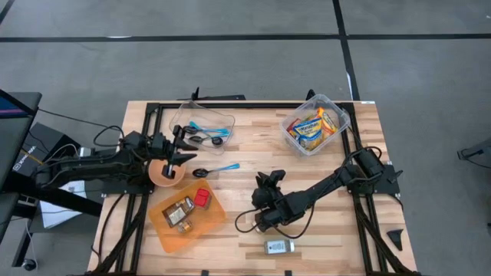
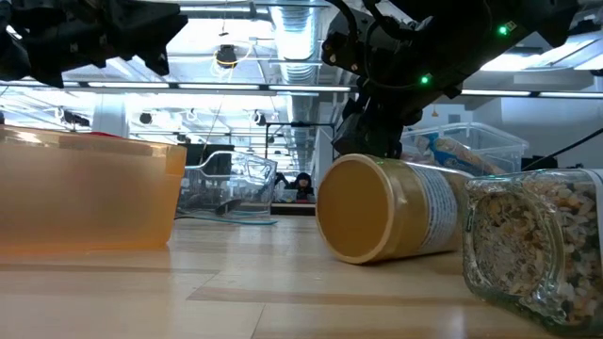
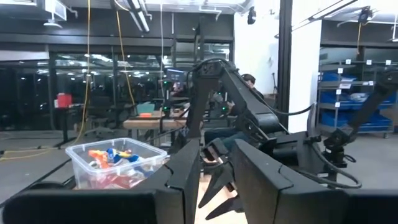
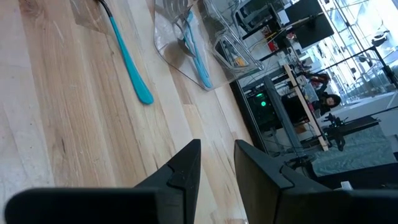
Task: Pick & Place Food Item
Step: Put the blue spoon into the left transparent bin
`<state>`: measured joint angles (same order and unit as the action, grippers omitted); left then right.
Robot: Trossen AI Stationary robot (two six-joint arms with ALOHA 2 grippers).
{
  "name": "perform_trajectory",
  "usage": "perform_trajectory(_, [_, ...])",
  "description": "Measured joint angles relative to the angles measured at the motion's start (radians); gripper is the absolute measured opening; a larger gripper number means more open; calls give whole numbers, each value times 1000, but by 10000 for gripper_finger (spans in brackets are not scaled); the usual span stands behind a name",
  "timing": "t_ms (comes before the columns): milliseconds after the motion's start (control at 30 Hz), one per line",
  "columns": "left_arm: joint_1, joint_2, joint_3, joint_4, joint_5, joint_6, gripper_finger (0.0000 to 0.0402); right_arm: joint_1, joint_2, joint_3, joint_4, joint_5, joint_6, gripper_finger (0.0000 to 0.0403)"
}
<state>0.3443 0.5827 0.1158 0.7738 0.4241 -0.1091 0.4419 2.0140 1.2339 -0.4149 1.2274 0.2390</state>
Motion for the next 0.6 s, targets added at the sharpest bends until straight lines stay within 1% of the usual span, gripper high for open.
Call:
perform_trajectory(133, [-1, 0, 0, -1, -6, 21, 91, 0, 0, 0, 0, 0, 0, 92])
perform_trajectory(600, [0, 0, 0, -25, -5, 22, 91, 0, 0, 0, 4, 0, 0, 92])
